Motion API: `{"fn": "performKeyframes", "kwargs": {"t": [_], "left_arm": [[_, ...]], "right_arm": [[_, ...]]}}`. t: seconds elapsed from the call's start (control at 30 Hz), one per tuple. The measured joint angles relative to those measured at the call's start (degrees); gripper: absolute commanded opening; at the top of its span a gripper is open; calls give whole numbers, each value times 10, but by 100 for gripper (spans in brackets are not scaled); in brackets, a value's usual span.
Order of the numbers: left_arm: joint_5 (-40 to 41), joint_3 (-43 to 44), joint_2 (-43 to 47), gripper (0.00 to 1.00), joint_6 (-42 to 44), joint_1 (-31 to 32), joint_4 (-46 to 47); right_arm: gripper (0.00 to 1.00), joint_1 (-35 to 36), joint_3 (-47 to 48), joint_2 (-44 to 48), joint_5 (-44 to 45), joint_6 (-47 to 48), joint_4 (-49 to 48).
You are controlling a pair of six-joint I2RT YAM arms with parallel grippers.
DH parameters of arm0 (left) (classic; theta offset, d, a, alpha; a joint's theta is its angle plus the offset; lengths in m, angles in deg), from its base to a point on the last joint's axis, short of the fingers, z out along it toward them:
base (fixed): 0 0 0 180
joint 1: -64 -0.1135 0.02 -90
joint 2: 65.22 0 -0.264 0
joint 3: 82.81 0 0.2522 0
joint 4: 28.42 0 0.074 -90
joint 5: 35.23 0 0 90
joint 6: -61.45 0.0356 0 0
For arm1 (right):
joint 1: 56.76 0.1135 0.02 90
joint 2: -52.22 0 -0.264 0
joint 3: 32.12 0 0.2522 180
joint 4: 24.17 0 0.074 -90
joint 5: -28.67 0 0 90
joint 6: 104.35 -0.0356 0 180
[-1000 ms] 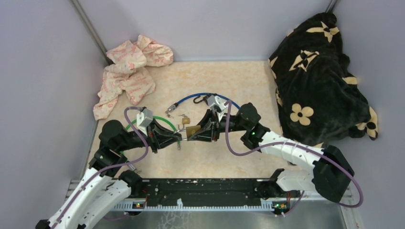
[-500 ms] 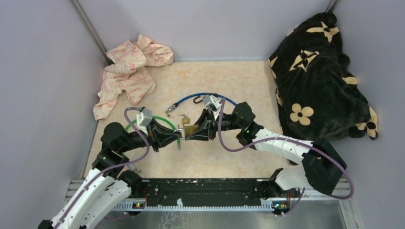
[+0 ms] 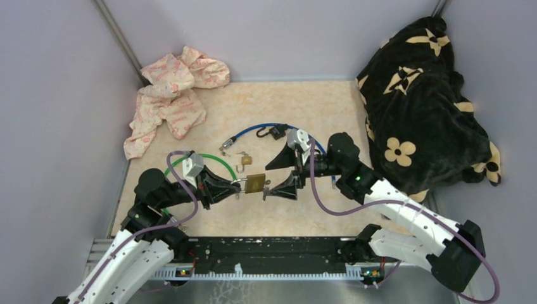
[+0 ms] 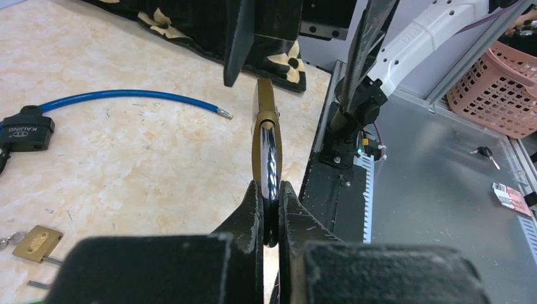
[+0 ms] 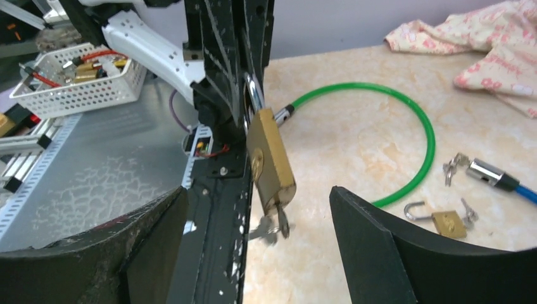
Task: Lock with the key
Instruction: Lock the lock.
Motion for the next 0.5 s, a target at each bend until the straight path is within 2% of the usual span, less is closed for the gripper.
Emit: {"fn": "performKeyframes", "kwargs": {"t": [0.2, 0.27, 0.3, 0.43, 0.5], "left_arm": [[-7, 0, 5, 0, 11, 0, -8], [-9, -1, 5, 0, 13, 0, -11], [-10, -1, 5, 0, 13, -1, -12], [-13, -1, 5, 0, 13, -2, -11], [-15, -1, 5, 0, 12, -4, -11]], "right_arm": [[42, 0, 0, 16, 21, 80, 130], [36, 0, 3, 4, 23, 93, 156], [36, 0, 4, -1, 23, 96, 160], [45, 0, 12, -16, 13, 99, 165], [45, 0, 15, -19, 6, 98, 161]]}}
